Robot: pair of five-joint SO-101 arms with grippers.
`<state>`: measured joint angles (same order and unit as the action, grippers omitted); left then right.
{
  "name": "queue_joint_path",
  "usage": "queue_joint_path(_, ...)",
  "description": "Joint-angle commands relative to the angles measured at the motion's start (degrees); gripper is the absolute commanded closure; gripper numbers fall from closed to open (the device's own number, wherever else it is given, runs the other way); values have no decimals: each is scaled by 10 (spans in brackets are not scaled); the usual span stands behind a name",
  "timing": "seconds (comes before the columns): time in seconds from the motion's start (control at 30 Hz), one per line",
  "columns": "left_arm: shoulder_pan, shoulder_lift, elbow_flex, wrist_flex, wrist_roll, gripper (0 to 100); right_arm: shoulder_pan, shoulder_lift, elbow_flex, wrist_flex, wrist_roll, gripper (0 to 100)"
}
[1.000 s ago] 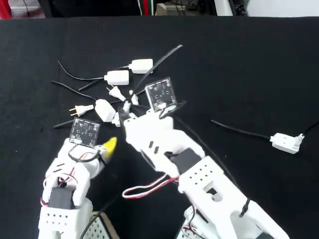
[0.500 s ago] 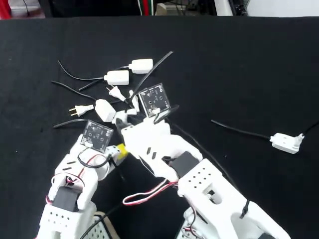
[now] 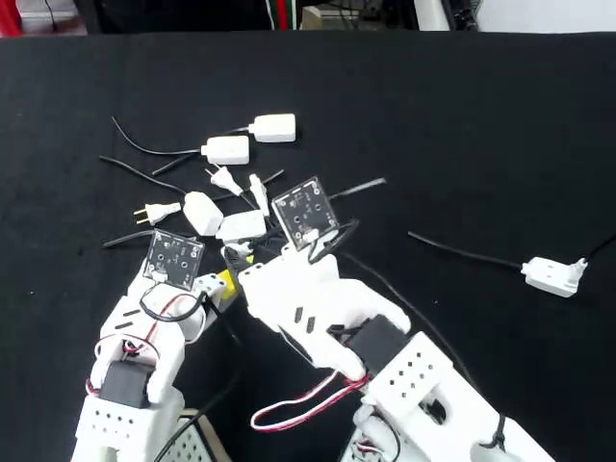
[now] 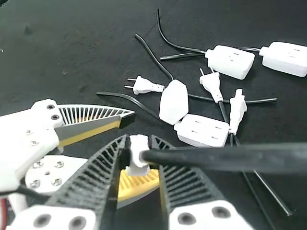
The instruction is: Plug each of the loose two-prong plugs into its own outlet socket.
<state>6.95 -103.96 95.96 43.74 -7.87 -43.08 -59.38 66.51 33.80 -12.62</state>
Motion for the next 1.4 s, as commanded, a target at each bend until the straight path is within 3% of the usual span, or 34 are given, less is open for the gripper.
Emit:
queue_joint_path(0.0,-7,-1,-51,48,-18,683,28,9,-33,4,28,986)
queue_joint_path(0.17,-85,-1,-87,122,-117,684,140,52,-70,4,104,986)
queue_joint_path(0.27,-131,0,-91,134,-132,684,187,84,-94,18,140,986)
queue_joint_path(0.37,-134,1,-110,161,-148,683,222,115,-117,39,157,986)
queue_joint_path(0.67,-57,31,5,-27,-257,682,271,185,-173,129,217,986)
queue_joint_path(0.8,-57,103,-24,-69,-276,681,273,197,-175,135,222,986)
queue_joint_path(1.03,-58,396,-269,-84,-309,681,273,196,-175,142,222,986)
queue_joint_path(1.23,-55,740,-538,40,-370,681,295,199,-168,142,221,986)
queue_joint_path(1.37,-36,879,-667,108,-393,685,295,197,-156,142,222,986)
